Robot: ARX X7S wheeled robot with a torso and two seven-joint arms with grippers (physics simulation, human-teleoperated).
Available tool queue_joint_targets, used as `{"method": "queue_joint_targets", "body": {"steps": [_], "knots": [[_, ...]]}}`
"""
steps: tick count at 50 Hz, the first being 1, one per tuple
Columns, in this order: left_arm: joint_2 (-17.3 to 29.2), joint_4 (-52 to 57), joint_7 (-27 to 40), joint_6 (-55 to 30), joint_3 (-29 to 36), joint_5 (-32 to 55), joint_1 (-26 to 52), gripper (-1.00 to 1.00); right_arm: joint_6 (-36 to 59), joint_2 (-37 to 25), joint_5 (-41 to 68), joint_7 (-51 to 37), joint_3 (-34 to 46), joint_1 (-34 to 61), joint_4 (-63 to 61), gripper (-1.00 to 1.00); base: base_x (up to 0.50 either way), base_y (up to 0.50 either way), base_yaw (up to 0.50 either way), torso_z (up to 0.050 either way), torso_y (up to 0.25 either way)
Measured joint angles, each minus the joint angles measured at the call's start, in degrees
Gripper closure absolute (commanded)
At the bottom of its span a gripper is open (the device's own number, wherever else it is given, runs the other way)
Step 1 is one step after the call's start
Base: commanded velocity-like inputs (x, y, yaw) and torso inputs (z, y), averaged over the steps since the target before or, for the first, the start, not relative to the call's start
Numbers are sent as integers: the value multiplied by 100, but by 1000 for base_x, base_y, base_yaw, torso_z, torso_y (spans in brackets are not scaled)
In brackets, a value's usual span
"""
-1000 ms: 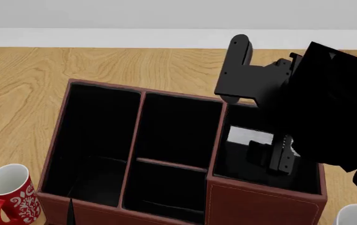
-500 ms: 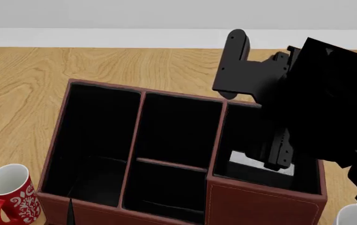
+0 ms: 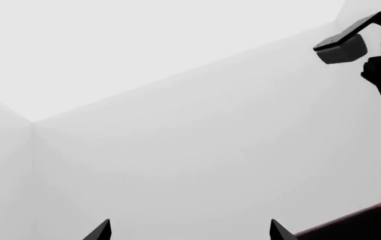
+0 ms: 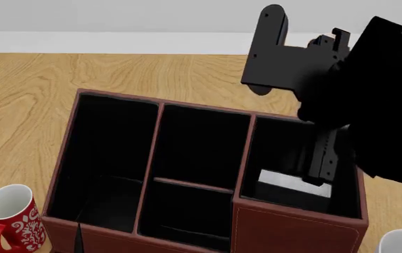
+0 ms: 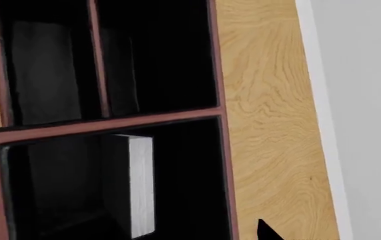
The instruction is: Pick up the book and place it in the right compartment of the caddy.
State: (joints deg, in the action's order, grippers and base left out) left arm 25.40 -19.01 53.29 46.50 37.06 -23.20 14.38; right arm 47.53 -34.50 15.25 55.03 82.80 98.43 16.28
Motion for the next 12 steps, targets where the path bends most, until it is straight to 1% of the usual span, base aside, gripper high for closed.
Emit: {"method": "queue_joint_targets", "body": {"steps": [12], "knots": [[7, -23, 34, 44, 24, -2, 18, -100, 565, -559, 331, -234, -342, -6, -1071, -100, 0, 0, 0, 0, 0]]}}
